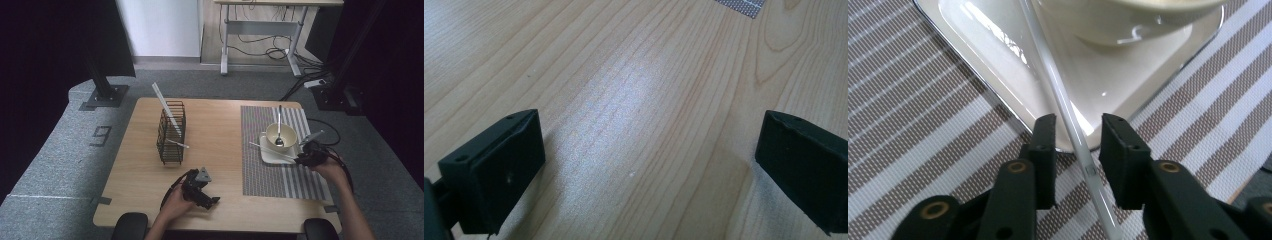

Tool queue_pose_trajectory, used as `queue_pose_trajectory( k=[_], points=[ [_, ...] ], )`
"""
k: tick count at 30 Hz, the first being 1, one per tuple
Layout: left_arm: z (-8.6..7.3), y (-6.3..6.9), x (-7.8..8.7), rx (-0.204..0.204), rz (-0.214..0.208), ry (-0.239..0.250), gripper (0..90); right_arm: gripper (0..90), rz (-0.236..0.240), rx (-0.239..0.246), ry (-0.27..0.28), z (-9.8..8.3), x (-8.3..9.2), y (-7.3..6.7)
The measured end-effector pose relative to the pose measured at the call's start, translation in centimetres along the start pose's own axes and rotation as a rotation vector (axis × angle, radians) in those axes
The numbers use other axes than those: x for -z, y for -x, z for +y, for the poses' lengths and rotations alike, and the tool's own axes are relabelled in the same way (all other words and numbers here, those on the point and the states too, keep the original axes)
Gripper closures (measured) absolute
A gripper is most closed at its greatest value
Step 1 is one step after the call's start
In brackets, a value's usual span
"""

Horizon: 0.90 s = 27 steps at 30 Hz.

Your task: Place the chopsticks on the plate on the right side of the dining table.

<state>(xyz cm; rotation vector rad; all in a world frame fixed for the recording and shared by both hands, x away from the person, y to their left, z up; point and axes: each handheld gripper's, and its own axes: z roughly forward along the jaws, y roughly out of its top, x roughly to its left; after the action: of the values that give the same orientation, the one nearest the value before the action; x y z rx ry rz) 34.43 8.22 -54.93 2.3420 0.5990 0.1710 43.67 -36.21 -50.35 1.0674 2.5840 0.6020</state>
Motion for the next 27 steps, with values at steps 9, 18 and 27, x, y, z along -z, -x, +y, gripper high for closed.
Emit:
queue_pose_trajectory(
  k=[9, 18, 27],
  points=[
    [0.0, 0.1, 0.0, -0.006, 0.006, -0.005, 0.0, 36.8, -0.032, -0.034, 0.042, -0.4, 0.4, -1.1],
    [-0.1, -0.1, 0.1, -0.019, 0.019, -0.013, 0.0, 9.8, -0.041, -0.154, 0.200, -0.6, 1.4, -3.0],
    [-0.2, -0.1, 0.1, -0.029, 0.025, -0.020, 0.0, 0.0, -0.061, -0.213, 0.319, -1.5, 0.7, -5.1]
  ],
)
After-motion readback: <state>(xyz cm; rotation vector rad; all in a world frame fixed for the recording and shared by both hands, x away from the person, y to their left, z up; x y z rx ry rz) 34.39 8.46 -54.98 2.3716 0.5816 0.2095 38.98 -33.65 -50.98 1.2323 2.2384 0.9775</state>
